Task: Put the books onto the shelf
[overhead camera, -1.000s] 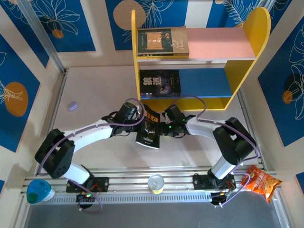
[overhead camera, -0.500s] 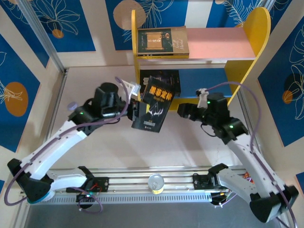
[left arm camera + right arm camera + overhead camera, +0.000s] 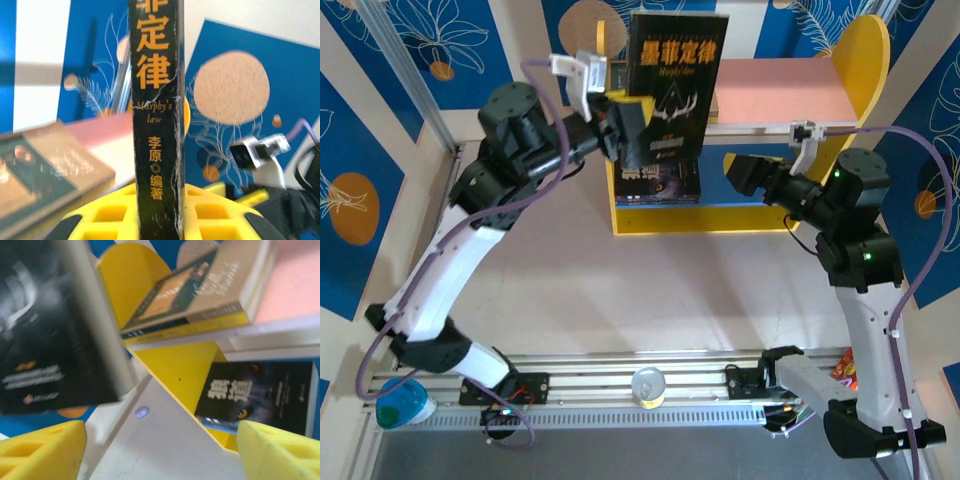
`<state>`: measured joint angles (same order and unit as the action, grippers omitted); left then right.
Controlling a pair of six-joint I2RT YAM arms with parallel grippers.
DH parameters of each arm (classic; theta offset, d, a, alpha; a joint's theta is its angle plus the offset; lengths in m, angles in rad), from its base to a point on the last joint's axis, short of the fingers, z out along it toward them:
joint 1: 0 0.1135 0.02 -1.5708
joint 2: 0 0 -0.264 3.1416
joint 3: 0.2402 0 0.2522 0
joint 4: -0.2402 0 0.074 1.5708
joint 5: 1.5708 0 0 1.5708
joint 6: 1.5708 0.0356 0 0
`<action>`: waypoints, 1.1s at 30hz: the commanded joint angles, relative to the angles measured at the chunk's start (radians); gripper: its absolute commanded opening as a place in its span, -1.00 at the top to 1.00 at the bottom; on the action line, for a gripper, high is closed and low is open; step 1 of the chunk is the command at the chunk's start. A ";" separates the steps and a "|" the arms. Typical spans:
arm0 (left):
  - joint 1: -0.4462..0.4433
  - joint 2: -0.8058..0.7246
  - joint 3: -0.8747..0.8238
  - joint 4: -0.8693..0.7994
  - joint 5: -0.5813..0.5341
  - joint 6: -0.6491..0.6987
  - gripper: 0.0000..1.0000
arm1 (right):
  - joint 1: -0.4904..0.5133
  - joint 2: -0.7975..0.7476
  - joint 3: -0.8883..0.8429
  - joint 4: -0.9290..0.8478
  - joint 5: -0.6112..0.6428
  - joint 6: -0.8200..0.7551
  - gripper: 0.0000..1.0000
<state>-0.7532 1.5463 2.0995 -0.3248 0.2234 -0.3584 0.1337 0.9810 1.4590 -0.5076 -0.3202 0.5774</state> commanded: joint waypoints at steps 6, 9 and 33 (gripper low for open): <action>-0.009 0.160 0.161 0.429 -0.161 -0.073 1.00 | -0.022 0.101 0.112 0.263 -0.140 0.206 -0.82; -0.012 0.212 0.237 0.458 -0.191 -0.083 1.00 | -0.027 0.146 0.129 0.336 -0.151 0.269 -0.90; -0.159 0.274 0.174 0.789 -0.430 0.088 1.00 | -0.021 0.333 0.132 0.764 -0.174 0.556 -0.97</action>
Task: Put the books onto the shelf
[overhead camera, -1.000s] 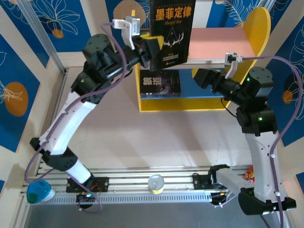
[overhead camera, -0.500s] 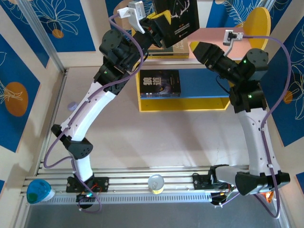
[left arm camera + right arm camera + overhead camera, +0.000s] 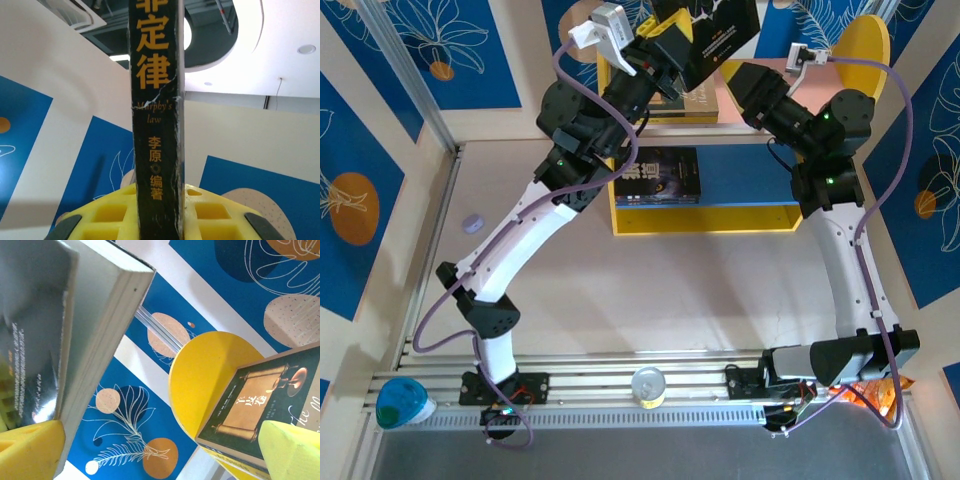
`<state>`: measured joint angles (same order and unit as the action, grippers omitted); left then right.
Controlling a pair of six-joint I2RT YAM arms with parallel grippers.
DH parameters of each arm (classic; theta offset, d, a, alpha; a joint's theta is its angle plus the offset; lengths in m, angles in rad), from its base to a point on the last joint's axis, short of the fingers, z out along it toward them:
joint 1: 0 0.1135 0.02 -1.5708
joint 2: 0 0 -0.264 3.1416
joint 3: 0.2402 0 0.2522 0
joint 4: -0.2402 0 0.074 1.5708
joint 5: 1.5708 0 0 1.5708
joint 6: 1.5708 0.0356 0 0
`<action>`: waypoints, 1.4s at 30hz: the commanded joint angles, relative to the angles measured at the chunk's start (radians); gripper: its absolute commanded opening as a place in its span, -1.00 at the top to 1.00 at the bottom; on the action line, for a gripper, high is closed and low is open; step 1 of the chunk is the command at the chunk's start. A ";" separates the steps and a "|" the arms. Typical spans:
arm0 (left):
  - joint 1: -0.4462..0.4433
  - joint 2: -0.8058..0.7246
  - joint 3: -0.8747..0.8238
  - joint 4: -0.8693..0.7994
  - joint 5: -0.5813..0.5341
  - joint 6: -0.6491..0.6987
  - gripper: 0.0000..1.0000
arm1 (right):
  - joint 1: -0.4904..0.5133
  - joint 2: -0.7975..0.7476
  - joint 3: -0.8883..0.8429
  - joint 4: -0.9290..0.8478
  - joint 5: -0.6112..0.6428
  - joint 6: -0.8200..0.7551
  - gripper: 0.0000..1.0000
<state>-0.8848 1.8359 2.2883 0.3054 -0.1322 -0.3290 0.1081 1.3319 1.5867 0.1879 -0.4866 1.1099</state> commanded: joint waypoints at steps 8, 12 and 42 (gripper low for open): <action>-0.080 0.016 -0.024 0.273 -0.213 0.174 1.00 | 0.004 -0.054 -0.068 0.124 -0.004 0.050 -0.95; -0.102 0.031 -0.024 0.305 -0.256 0.219 1.00 | 0.007 -0.047 -0.063 0.143 -0.001 0.060 -0.94; -0.120 0.047 -0.139 0.379 -0.322 0.074 1.00 | -0.012 0.084 -0.010 0.435 -0.030 0.236 0.50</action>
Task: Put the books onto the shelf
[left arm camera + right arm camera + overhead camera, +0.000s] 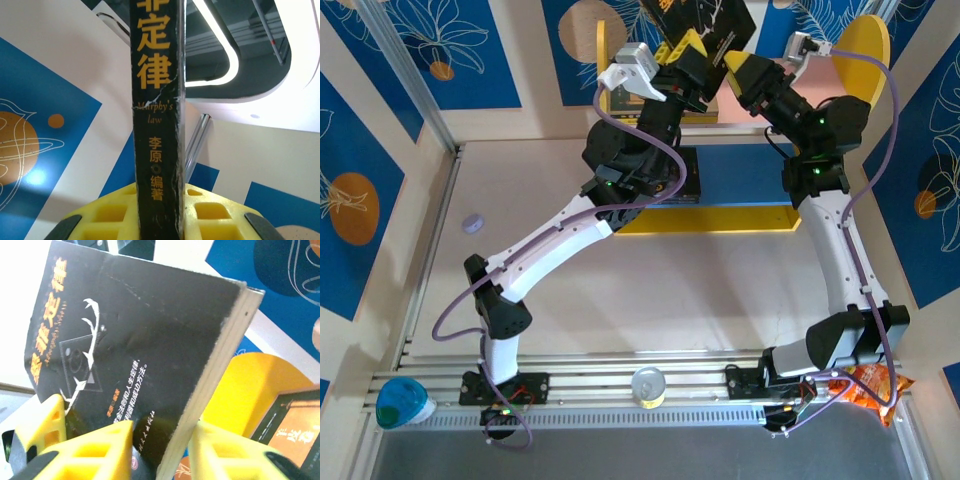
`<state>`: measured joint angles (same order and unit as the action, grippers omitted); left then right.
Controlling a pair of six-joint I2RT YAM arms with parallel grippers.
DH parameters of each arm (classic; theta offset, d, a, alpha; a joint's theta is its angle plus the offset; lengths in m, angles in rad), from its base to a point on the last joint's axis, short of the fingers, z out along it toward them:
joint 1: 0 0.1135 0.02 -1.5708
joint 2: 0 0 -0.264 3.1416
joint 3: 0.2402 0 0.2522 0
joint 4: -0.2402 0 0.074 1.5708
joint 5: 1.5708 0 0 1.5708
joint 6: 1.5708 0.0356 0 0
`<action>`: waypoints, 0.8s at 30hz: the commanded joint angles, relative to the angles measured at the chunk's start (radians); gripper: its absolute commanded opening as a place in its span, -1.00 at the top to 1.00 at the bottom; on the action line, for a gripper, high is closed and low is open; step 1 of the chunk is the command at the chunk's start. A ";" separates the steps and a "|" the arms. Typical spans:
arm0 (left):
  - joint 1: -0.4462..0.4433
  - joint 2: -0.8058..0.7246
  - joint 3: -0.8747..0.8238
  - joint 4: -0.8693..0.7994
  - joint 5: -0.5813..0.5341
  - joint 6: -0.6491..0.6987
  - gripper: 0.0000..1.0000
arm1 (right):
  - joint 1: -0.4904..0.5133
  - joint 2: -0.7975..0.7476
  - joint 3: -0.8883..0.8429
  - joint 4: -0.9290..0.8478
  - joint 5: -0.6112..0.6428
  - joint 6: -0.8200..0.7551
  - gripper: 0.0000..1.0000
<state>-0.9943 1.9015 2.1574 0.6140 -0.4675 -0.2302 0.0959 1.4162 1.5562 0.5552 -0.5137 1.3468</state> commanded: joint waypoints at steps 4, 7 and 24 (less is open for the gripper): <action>-0.009 -0.018 -0.019 0.065 -0.002 -0.017 0.90 | -0.008 -0.005 0.029 0.050 -0.016 -0.021 0.72; -0.006 -0.022 -0.036 0.073 -0.018 -0.015 0.76 | -0.014 -0.007 0.033 0.036 -0.023 -0.034 0.80; 0.040 -0.064 -0.150 0.069 -0.115 -0.029 0.18 | -0.115 -0.032 0.035 -0.195 -0.087 -0.082 0.89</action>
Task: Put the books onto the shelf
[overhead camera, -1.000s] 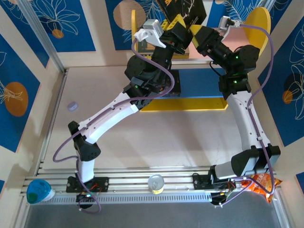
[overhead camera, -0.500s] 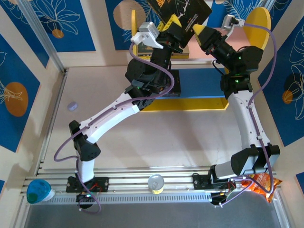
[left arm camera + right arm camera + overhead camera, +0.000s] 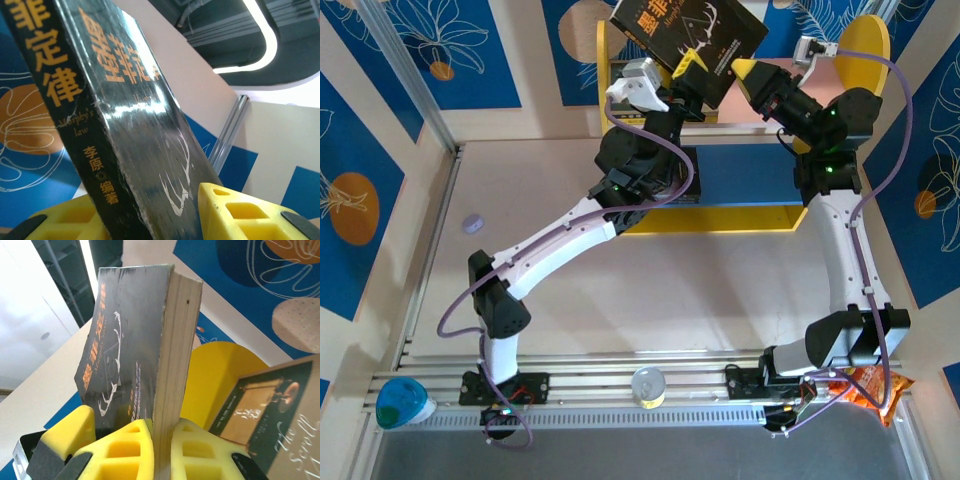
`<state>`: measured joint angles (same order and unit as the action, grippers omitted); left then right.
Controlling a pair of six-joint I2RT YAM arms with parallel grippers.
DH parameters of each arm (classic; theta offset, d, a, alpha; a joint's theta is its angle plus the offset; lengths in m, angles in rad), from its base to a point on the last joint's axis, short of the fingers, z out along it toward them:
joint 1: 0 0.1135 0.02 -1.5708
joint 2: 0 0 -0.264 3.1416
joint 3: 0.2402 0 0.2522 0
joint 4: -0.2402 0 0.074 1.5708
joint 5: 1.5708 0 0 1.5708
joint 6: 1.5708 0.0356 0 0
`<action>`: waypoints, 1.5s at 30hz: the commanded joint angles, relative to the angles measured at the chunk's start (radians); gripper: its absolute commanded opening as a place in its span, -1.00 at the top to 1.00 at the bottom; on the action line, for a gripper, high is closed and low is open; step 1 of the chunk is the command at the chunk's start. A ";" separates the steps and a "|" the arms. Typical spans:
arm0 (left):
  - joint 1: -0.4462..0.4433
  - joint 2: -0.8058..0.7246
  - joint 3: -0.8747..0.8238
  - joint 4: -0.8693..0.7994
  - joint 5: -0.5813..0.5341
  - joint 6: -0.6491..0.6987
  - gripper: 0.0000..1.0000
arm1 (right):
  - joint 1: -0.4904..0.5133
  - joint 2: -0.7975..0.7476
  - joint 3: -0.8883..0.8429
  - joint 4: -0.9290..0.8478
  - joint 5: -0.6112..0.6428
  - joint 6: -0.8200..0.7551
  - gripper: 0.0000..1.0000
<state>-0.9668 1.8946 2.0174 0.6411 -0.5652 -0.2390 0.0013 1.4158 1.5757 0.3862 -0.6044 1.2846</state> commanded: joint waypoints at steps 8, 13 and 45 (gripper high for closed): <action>0.051 -0.091 -0.102 0.058 -0.036 -0.059 0.16 | -0.061 -0.038 -0.029 -0.059 -0.029 -0.020 0.91; 0.075 -0.126 -0.176 0.073 -0.048 -0.092 0.16 | -0.069 -0.028 -0.039 -0.086 -0.050 -0.034 0.91; 0.176 -0.448 -0.359 -0.421 -0.041 -0.048 0.08 | -0.099 0.220 0.364 -0.551 -0.362 -0.313 0.89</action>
<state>-0.8043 1.4742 1.6234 0.3210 -0.6296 -0.3058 -0.0933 1.6188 1.8626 -0.1188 -0.9001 1.0248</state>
